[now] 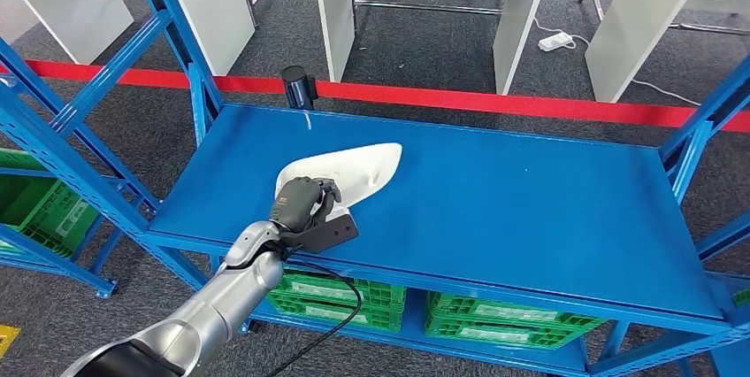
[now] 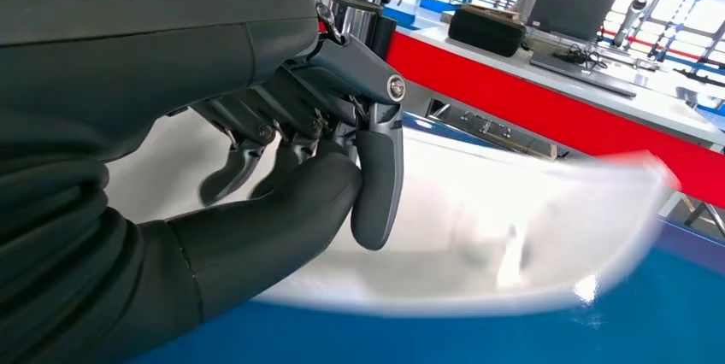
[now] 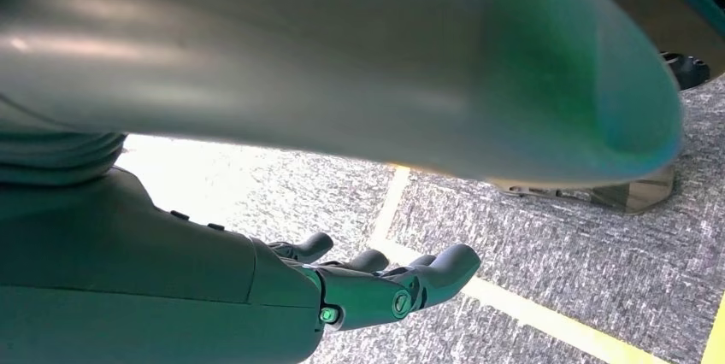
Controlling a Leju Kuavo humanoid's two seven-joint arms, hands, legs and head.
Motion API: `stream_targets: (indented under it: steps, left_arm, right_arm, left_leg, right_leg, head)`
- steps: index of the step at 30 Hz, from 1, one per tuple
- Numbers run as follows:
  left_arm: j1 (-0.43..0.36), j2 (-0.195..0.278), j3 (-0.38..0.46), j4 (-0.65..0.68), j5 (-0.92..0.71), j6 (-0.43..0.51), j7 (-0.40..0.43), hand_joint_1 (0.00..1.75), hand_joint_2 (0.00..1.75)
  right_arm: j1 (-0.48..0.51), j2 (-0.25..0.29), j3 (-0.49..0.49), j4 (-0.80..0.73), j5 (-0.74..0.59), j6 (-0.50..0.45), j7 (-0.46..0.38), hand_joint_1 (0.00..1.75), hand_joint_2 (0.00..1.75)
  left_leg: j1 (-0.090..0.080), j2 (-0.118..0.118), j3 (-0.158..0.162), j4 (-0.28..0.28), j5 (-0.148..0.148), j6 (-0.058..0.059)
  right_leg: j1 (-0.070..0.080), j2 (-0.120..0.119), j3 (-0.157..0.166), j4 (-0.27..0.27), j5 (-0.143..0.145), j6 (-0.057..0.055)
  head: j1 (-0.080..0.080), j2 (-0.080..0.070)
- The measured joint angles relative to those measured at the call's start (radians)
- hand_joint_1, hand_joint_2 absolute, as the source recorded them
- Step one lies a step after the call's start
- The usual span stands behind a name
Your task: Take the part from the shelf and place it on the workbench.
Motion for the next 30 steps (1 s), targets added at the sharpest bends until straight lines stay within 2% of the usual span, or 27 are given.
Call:
stream_targets:
  steps: [21, 22, 23, 25, 26, 27, 30]
  left_arm:
    - [0.025, 0.022, 0.002, -0.033, -0.002, -0.01, -0.014, 1.75, 1.75]
    - [0.026, 0.023, 0.003, -0.037, -0.003, -0.009, -0.016, 1.66, 1.75]
    - [0.028, 0.024, 0.005, -0.04, -0.003, -0.008, -0.018, 1.31, 1.75]
    - [0.033, 0.025, 0.01, -0.049, -0.004, -0.004, -0.024, 0.46, 1.75]
    - [0.035, 0.025, 0.013, -0.055, -0.004, 0.0, -0.026, 0.11, 1.75]
    - [0.038, 0.025, 0.015, -0.063, -0.006, 0.003, -0.027, 0.02, 1.75]
    - [0.046, 0.025, 0.019, -0.087, -0.011, 0.01, -0.027, 0.0, 1.75]
  right_arm:
    - [0.0, 0.0, 0.004, 0.0, 0.004, 0.0, 0.0, 0.0, 0.0]
    - [0.0, 0.0, 0.004, 0.0, 0.004, 0.0, 0.0, 0.0, 0.0]
    - [0.0, 0.0, 0.004, 0.0, 0.004, 0.0, 0.0, 0.0, 0.0]
    - [0.0, 0.0, 0.004, 0.0, 0.004, 0.0, 0.0, 0.0, 0.0]
    - [0.0, 0.0, 0.004, 0.0, 0.003, 0.0, 0.0, 0.0, 0.0]
    - [-0.001, 0.0, 0.004, 0.0, 0.003, 0.0, 0.0, 0.0, 0.0]
    - [-0.001, 0.0, 0.004, 0.0, 0.002, 0.0, 0.0, 0.0, 0.0]
  left_leg:
    - [0.0, 0.0, 0.0, 0.0, 0.0, 0.0]
    - [0.0, 0.0, 0.0, 0.0, 0.0, 0.0]
    - [0.0, 0.0, 0.0, 0.0, 0.0, 0.0]
    - [0.0, 0.0, 0.0, 0.0, 0.0, 0.0]
    - [0.0, 0.0, 0.0, 0.0, 0.0, 0.0]
    - [0.0, 0.0, 0.0, 0.0, 0.0, 0.0]
    - [0.0, 0.0, 0.0, 0.0, 0.0, 0.0]
  right_leg:
    - [0.0, 0.0, 0.0, 0.0, 0.0, 0.0]
    - [0.0, 0.0, 0.0, 0.0, 0.0, 0.0]
    - [0.0, 0.0, 0.0, 0.0, 0.0, 0.0]
    - [0.0, 0.0, 0.0, 0.0, 0.0, 0.0]
    - [0.0, 0.0, 0.0, 0.0, 0.0, 0.0]
    - [0.0, 0.0, 0.0, 0.0, 0.0, 0.0]
    - [0.0, 0.0, 0.0, 0.0, 0.0, 0.0]
  head:
    - [0.0, 0.0]
    - [0.0, 0.0]
    - [0.0, 0.0]
    - [0.0, 0.0]
    - [0.0, 0.0]
    - [0.0, 0.0]
    - [0.0, 0.0]
